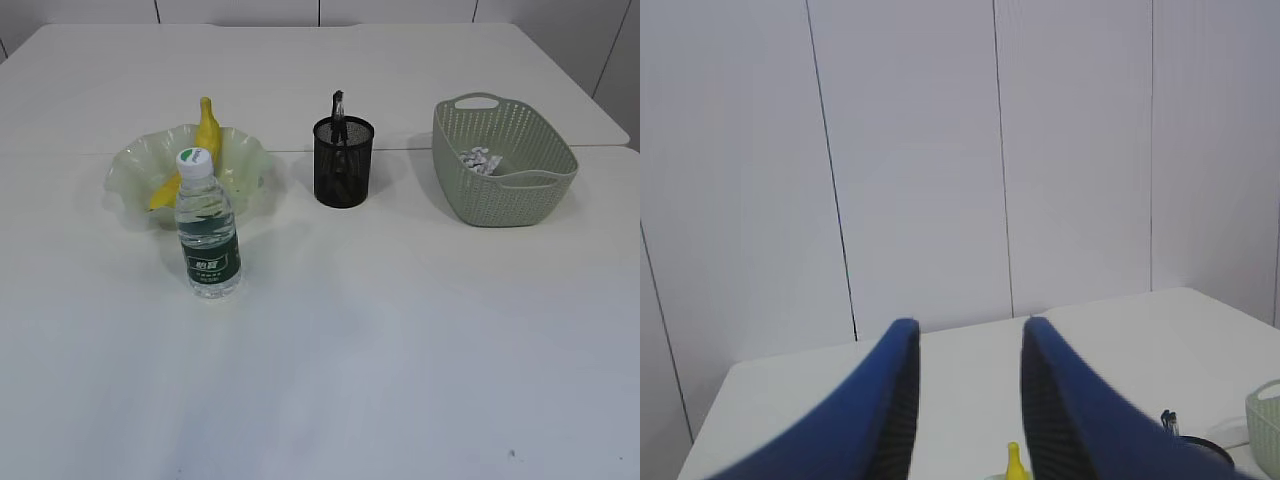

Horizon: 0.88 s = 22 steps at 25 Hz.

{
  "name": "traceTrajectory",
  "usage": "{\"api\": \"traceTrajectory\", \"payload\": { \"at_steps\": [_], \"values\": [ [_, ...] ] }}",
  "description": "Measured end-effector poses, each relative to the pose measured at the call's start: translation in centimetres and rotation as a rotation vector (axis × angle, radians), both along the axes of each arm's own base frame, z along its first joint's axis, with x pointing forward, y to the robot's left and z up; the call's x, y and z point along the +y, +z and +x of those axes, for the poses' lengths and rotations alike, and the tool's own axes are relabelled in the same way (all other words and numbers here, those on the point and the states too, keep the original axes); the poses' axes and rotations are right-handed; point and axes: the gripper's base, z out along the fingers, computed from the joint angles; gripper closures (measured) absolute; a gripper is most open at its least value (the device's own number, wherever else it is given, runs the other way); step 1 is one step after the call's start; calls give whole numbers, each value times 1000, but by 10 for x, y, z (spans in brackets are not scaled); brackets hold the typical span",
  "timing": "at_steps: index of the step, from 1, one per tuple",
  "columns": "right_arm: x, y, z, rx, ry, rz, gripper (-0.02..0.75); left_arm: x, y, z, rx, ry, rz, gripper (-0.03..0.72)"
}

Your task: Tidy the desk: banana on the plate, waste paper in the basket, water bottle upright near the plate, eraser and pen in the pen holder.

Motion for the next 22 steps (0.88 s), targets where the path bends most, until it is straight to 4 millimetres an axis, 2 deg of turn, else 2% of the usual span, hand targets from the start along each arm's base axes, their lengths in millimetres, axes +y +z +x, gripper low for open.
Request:
{"api": "traceTrajectory", "payload": {
  "at_steps": [5, 22],
  "values": [
    [1, 0, 0, -2, -67, 0, 492, 3, -1, 1, 15, 36, -4, 448],
    [1, 0, 0, -2, -68, 0, 494, 4, -1, 1, 17, 39, -6, 448]
  ]
}}
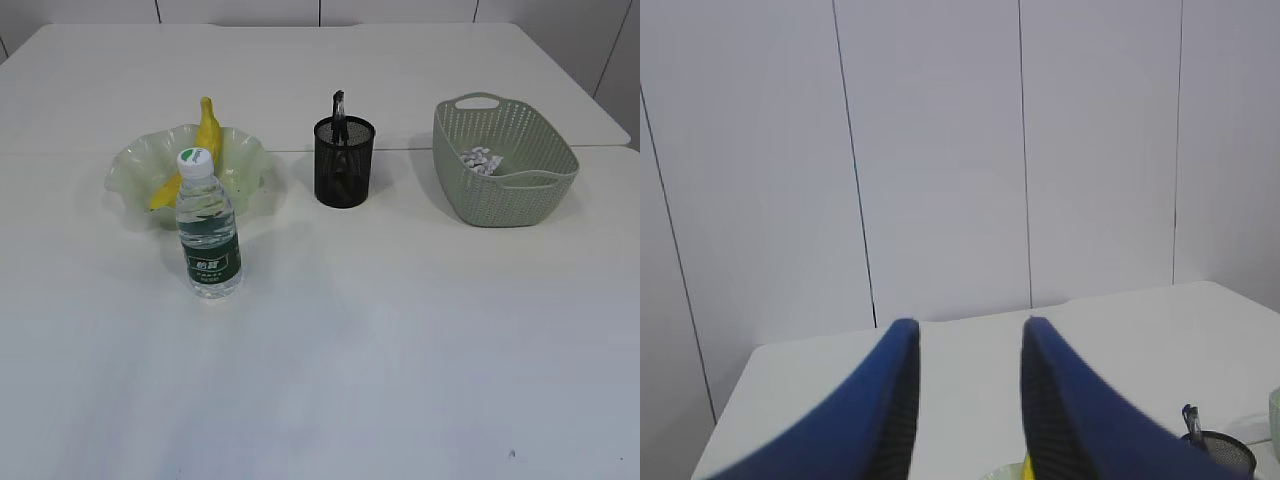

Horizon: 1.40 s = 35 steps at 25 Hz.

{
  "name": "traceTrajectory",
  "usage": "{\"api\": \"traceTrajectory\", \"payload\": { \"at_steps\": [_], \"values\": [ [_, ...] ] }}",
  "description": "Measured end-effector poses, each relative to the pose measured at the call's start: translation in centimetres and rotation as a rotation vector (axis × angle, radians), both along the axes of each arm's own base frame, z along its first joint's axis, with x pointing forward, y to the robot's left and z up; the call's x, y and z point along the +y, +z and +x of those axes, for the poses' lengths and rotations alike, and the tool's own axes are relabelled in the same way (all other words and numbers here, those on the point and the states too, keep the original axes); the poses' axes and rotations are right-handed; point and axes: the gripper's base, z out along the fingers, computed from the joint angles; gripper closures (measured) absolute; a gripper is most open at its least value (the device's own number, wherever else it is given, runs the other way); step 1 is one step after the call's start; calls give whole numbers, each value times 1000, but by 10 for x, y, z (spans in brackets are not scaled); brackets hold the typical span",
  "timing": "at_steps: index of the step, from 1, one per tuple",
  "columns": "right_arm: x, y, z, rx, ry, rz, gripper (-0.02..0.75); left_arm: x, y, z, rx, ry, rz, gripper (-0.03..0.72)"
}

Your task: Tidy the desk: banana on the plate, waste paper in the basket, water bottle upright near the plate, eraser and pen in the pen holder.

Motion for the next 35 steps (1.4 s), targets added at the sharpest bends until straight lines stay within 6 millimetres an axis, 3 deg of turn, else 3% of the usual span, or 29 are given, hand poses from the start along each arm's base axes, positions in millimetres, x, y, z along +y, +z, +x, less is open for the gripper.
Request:
{"api": "traceTrajectory", "payload": {
  "at_steps": [7, 13, 30, 35],
  "values": [
    [0, 0, 0, 0, 0, 0, 496, 0, 0, 0, 4, -5, -38, 448],
    [0, 0, 0, 0, 0, 0, 496, -1, -11, 3, 21, -3, -68, 448],
    [0, 0, 0, 0, 0, 0, 496, -7, -2, 1, -92, -71, -91, 448],
    [0, 0, 0, 0, -1, -1, 496, -9, -11, 3, -68, -89, -98, 448]
  ]
}}
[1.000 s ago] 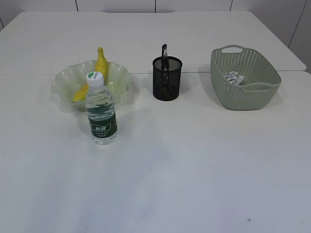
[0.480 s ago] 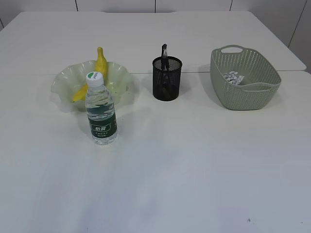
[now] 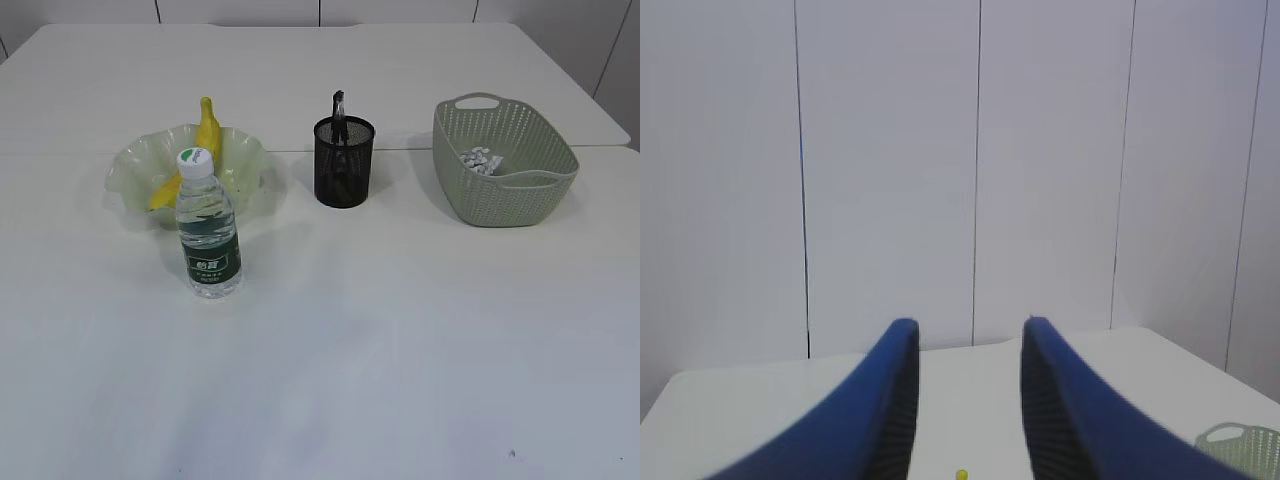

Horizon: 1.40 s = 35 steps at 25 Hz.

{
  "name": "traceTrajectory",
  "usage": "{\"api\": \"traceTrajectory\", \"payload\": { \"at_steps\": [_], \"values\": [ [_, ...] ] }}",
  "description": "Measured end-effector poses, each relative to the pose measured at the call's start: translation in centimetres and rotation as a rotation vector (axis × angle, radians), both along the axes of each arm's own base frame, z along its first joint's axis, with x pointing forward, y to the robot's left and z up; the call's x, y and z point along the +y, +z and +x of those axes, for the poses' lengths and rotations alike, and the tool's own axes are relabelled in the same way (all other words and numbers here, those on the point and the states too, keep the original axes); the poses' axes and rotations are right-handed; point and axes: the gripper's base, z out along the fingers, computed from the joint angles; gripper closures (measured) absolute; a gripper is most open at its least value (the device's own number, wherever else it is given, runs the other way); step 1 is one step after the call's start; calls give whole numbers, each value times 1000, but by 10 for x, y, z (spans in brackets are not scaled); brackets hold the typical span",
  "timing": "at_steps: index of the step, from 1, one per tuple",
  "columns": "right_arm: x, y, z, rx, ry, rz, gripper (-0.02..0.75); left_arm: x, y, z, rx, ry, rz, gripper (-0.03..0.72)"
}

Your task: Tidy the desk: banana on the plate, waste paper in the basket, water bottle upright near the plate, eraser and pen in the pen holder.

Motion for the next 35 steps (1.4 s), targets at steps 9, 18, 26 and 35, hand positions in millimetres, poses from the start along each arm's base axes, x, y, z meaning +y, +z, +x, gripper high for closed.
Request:
{"api": "traceTrajectory", "payload": {
  "at_steps": [9, 18, 26, 35],
  "values": [
    [0, 0, 0, 0, 0, 0, 496, -4, 1, -1, -32, -46, 4, 448],
    [0, 0, 0, 0, 0, 0, 496, -8, -18, 0, 11, -91, -2, 448],
    [0, 0, 0, 0, 0, 0, 496, -7, -30, -8, 16, -121, -9, 448],
    [0, 0, 0, 0, 0, 0, 496, -12, -38, -9, 21, -172, 25, 448]
  ]
}}
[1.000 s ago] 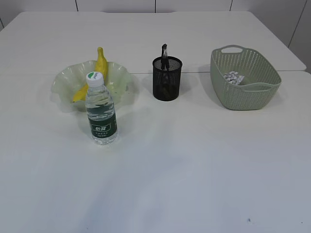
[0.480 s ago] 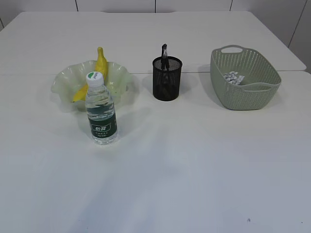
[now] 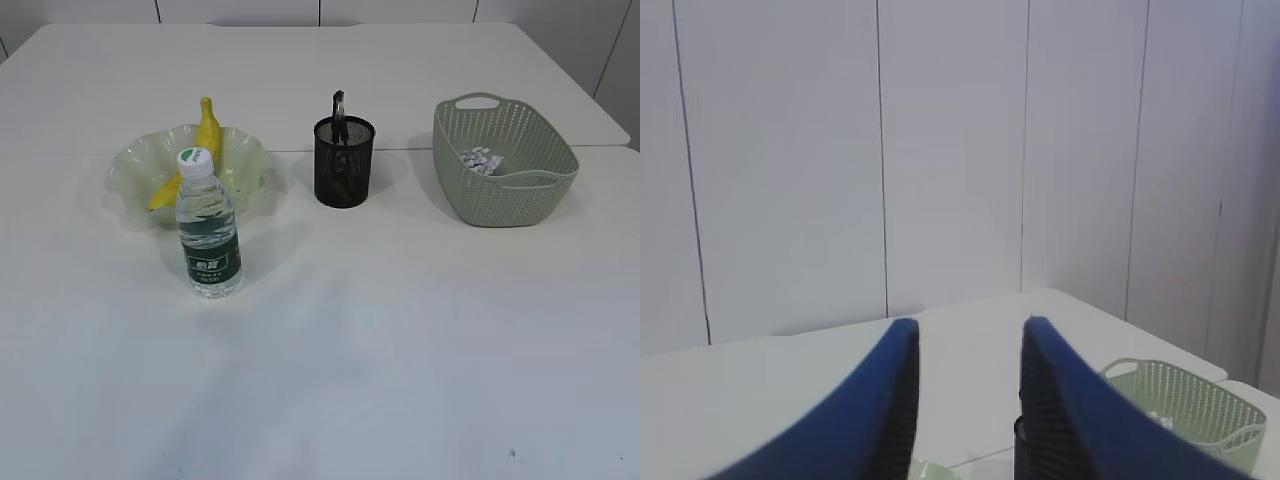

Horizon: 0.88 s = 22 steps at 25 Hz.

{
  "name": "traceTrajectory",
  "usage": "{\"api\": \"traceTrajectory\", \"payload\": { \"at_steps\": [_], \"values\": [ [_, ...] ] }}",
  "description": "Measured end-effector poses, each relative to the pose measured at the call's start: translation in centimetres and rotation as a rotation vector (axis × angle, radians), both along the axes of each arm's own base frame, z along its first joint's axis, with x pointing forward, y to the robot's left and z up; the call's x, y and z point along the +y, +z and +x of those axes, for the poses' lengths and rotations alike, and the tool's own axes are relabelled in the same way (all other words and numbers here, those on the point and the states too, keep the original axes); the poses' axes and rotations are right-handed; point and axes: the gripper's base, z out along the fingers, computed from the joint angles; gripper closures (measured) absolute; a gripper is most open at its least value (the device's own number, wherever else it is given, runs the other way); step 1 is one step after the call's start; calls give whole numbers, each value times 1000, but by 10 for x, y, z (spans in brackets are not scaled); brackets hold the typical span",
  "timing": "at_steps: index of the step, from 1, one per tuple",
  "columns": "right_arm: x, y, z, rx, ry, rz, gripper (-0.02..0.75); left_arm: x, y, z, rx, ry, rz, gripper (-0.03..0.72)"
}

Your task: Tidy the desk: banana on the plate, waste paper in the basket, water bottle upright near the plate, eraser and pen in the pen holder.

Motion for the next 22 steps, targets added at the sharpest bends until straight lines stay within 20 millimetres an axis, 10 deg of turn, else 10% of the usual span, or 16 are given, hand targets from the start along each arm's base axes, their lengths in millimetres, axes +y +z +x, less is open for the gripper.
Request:
{"api": "traceTrajectory", "payload": {
  "at_steps": [22],
  "values": [
    [0, 0, 0, 0, 0, 0, 496, -8, -3, -3, -2, -93, 37, 454]
  ]
}}
